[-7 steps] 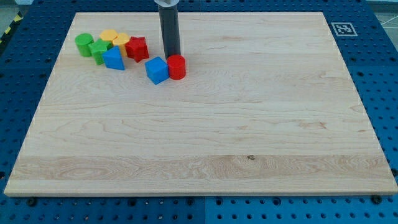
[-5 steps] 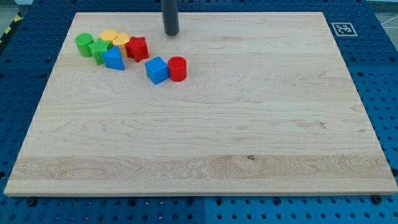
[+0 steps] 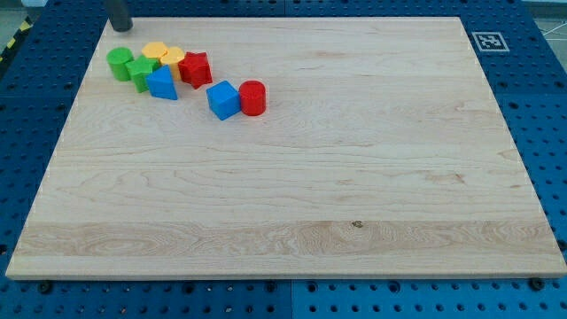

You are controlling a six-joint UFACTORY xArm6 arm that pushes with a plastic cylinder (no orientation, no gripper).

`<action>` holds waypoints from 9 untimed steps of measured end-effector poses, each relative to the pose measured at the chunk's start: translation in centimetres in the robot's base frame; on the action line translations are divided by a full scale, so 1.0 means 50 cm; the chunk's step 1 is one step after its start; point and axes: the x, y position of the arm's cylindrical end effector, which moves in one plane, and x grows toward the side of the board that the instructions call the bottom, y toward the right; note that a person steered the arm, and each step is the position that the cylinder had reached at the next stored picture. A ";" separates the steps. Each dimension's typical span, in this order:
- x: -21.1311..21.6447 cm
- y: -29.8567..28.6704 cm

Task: Push the yellow hexagon closer to the blue cube

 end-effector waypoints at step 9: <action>0.339 0.266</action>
